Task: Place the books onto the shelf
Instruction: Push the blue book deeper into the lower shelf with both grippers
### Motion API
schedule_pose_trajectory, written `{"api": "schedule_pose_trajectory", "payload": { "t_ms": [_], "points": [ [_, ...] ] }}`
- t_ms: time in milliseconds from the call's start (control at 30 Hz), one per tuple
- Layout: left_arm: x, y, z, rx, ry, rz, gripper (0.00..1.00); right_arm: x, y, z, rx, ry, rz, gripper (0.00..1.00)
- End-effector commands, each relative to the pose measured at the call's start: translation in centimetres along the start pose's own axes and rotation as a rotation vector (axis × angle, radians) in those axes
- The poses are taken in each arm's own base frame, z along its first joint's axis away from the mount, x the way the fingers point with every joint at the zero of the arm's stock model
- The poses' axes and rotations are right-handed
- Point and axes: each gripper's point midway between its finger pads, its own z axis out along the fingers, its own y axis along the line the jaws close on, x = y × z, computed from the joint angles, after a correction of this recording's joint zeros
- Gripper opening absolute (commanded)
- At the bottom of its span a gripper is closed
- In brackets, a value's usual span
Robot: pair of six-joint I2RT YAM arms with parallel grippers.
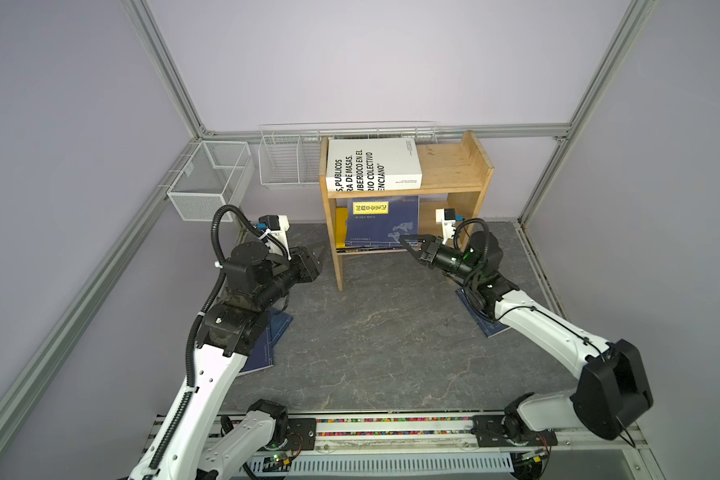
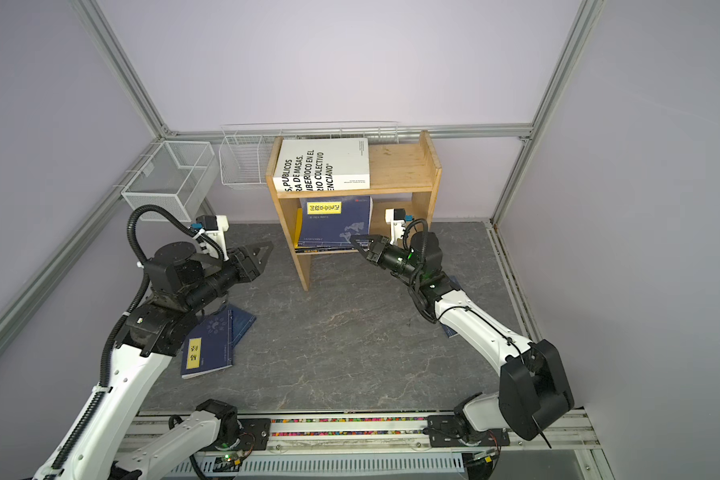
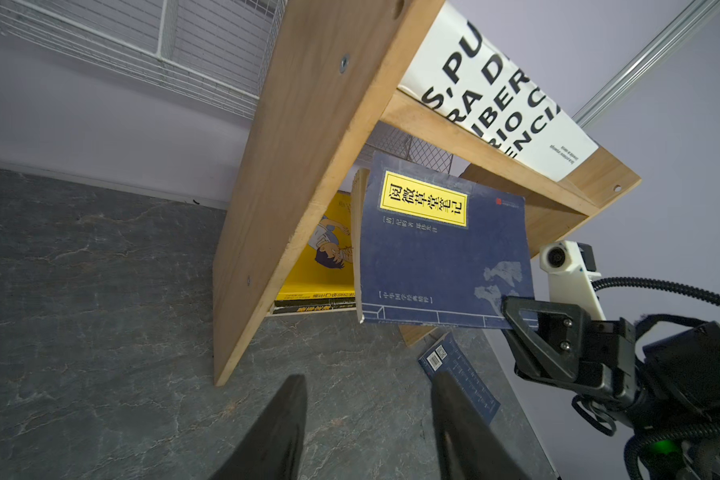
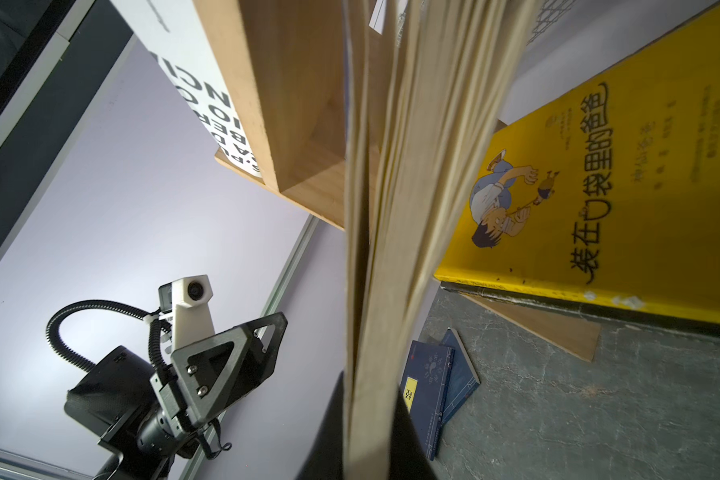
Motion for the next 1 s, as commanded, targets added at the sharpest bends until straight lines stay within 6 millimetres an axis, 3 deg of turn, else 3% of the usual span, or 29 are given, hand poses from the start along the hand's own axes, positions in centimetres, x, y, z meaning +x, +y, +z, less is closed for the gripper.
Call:
{"api": "schedule_pose_trajectory", "payload": {
  "t_ms": [0,133,267,533,967],
  "points": [
    [0.7,1.2,-0.2,-0.052,0.013,0.03,0.61,-1.5,2.3,1.4,-0.073,0.007,-0.053,0.07],
    [1.2,1.8,0.4,-0.065,0.02,0.046,0.9,-1.6,1.1,3.4,-0.037,0.078,-0.039,0.07],
    [1.7,2.6,1.6,-0.081,0.032,0.038,0.99,-1.7,-0.2,4.5,-0.002,0.097,-0.021,0.07],
    [2.1,3.7,3.7,-0.076,0.056,0.019,0.99,-1.2,-2.3,6.2,0.009,0.149,-0.01,0.07],
    [2.9,4.8,6.5,-0.014,0.093,-0.018,0.99,-1.1,-5.5,6.7,0.129,0.179,-0.02,0.07]
  ]
}}
